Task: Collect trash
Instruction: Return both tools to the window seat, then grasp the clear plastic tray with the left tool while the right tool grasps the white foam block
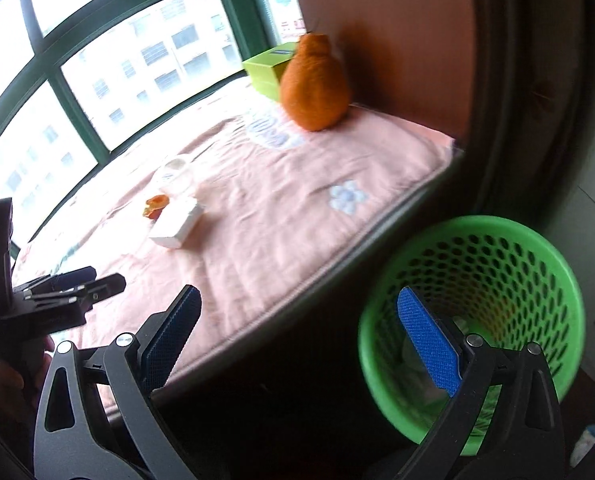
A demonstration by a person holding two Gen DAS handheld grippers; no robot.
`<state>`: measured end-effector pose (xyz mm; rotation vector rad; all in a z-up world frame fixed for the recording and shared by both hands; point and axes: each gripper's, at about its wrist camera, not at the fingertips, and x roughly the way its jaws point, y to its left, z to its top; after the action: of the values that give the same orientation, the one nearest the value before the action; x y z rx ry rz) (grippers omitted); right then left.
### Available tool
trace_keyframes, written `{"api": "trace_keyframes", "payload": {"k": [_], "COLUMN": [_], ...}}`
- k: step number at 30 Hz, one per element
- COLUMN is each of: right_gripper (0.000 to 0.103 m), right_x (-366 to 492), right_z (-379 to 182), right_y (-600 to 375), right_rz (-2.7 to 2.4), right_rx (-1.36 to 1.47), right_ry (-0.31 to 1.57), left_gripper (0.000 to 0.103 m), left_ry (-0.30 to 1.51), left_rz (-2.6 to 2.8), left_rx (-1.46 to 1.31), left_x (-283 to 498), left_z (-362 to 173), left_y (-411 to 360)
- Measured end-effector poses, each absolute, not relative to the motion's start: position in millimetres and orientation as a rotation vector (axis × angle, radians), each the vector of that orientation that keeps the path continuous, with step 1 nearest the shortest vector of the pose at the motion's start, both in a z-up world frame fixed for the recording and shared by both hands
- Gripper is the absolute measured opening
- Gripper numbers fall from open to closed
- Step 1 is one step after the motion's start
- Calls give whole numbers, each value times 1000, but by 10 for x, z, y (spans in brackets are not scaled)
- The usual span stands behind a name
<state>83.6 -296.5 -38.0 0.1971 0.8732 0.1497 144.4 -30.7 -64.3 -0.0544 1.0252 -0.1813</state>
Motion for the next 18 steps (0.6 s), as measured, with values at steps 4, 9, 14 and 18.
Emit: {"api": "trace_keyframes", "payload": {"k": [4,9,14,18], "right_gripper": [98,98,98,97], "right_x": [952,1018,1083,1145], "right_z": [-387,-402,-431,-458], "right_y": [-2746,-2573,-2503,-2482], "right_rz": [187,216,227,226], "right_rx": [184,171,162,161], "right_ry": [879,889,897,905], "left_gripper": [71,66,62,57], "left_ry": [1045,1069,1098,1115], "left_rz": [-114,-41,-4,-2], "left_rx": [-137,-240,-301,-341], "left_x": [1634,1873,2100,2217], "left_z": [-693,-793,-922,-1003], "left_y": [5,243,301,313]}}
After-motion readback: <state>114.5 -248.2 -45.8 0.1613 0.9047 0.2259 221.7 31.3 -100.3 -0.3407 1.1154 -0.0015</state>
